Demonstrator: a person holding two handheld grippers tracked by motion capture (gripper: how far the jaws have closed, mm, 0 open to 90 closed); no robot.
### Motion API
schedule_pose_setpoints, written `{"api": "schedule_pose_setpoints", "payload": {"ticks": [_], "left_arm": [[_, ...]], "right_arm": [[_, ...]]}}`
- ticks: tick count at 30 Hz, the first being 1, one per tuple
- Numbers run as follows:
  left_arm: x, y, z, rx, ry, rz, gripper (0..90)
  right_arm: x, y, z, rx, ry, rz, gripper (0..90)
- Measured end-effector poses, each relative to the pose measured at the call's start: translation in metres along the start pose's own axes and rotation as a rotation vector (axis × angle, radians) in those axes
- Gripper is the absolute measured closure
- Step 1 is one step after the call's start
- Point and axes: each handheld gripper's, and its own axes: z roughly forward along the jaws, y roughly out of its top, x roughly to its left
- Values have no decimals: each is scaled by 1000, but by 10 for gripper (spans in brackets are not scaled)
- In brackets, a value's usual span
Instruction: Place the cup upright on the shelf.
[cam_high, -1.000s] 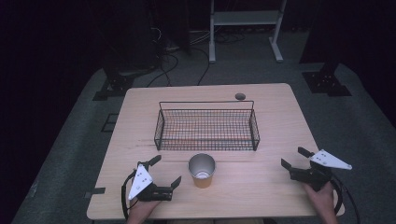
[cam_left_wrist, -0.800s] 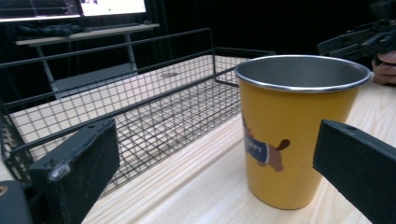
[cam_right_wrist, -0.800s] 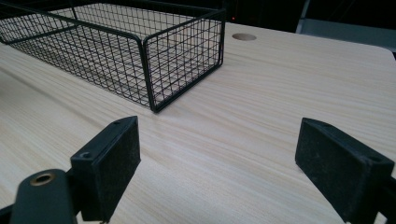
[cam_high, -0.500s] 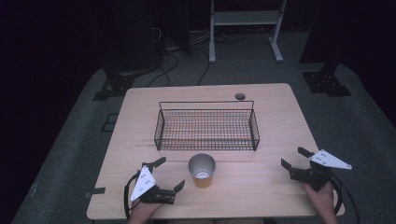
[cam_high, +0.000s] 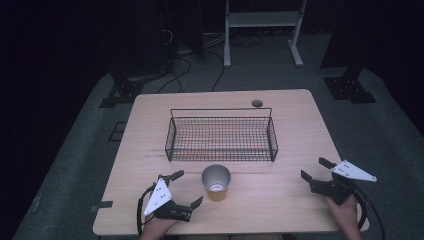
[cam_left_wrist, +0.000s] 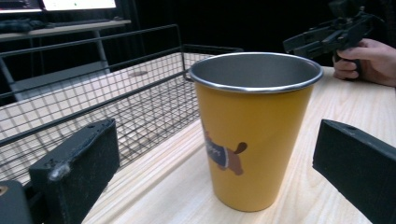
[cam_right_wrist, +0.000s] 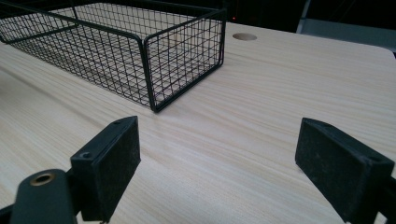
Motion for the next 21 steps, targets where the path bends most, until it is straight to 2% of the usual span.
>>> {"api": "schedule_pose_setpoints", "payload": {"ticks": [21], "left_arm": [[-13, 0, 18, 36, -86, 6, 0]], "right_arm": [[0, 0, 0, 0, 2, -2, 131]]}}
